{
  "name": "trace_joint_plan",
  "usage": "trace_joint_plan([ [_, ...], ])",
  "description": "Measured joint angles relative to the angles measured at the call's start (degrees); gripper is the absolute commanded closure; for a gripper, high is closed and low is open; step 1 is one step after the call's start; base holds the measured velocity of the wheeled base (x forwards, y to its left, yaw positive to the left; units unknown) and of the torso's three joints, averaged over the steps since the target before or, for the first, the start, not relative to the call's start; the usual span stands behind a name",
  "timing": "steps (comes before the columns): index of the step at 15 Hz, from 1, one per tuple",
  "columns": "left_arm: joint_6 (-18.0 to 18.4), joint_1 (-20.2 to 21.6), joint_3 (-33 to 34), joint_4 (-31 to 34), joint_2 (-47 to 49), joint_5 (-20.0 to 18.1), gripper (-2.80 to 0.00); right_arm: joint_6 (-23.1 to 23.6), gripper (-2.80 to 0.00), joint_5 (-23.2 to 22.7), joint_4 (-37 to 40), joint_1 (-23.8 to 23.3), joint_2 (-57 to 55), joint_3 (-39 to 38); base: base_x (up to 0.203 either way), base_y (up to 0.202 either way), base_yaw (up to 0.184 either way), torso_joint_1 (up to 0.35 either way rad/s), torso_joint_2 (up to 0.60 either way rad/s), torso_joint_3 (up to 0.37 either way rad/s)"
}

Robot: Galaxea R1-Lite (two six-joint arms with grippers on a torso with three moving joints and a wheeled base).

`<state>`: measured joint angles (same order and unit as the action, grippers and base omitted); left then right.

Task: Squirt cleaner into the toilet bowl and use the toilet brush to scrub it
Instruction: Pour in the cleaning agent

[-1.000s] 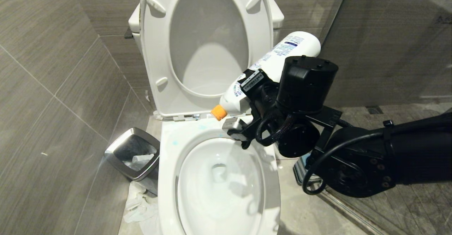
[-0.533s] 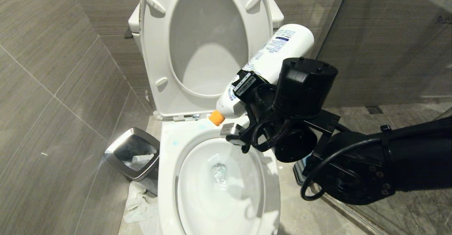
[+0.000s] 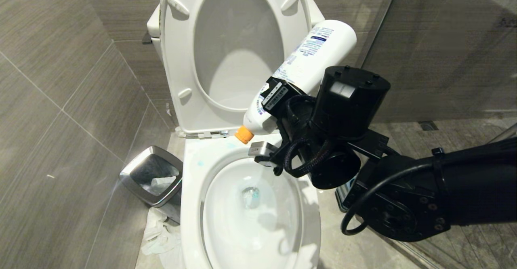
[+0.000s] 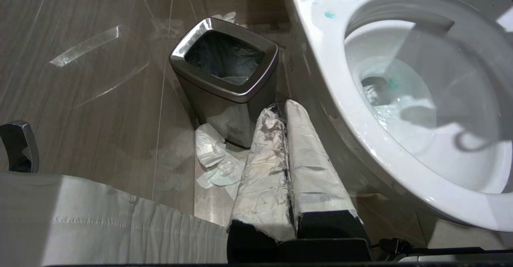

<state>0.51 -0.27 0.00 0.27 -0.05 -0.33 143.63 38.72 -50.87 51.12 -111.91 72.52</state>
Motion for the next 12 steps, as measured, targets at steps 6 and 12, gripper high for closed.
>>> trace_joint_plan([
  [6,0.0,0.0,0.0,0.0,0.0,0.0,0.00,-0.1,0.00,-0.1,0.0,0.5,0.1,-0.1,0.000,0.000,0.000,0.000,0.00,0.000],
  [12,0.0,0.0,0.0,0.0,0.0,0.0,0.00,0.0,0.00,0.1,0.0,0.6,0.9,-1.2,0.000,0.000,0.000,0.000,0.00,0.000],
])
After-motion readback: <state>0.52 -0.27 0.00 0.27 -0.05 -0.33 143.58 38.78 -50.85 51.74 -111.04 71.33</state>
